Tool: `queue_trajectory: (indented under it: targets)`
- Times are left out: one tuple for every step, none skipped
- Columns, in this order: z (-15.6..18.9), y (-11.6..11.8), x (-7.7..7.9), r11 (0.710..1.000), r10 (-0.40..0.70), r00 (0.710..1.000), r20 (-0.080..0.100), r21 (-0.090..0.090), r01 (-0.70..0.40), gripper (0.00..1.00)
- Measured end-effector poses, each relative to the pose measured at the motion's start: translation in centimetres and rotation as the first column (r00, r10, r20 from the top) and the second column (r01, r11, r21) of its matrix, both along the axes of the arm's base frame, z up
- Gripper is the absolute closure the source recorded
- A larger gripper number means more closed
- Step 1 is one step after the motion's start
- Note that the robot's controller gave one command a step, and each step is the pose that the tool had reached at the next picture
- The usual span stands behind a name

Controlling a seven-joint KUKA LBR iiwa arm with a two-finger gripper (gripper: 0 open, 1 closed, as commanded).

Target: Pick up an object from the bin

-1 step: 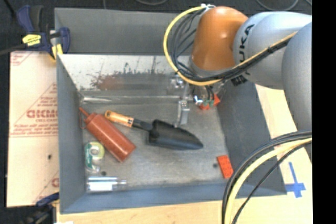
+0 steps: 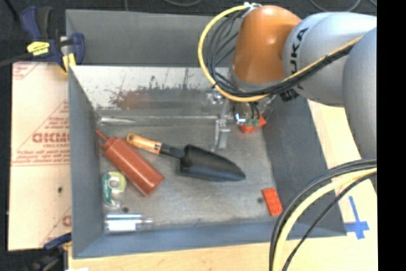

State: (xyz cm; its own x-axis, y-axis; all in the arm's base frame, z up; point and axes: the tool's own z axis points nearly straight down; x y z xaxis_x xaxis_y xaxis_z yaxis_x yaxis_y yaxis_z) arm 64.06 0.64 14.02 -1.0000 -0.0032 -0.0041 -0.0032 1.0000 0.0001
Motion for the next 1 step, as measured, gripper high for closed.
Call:
queue_trajectory:
  targets:
    - [-4.2,-0.7,-3.13,0.998,-0.063,0.998,0.002,0.002,0.063,0.0]
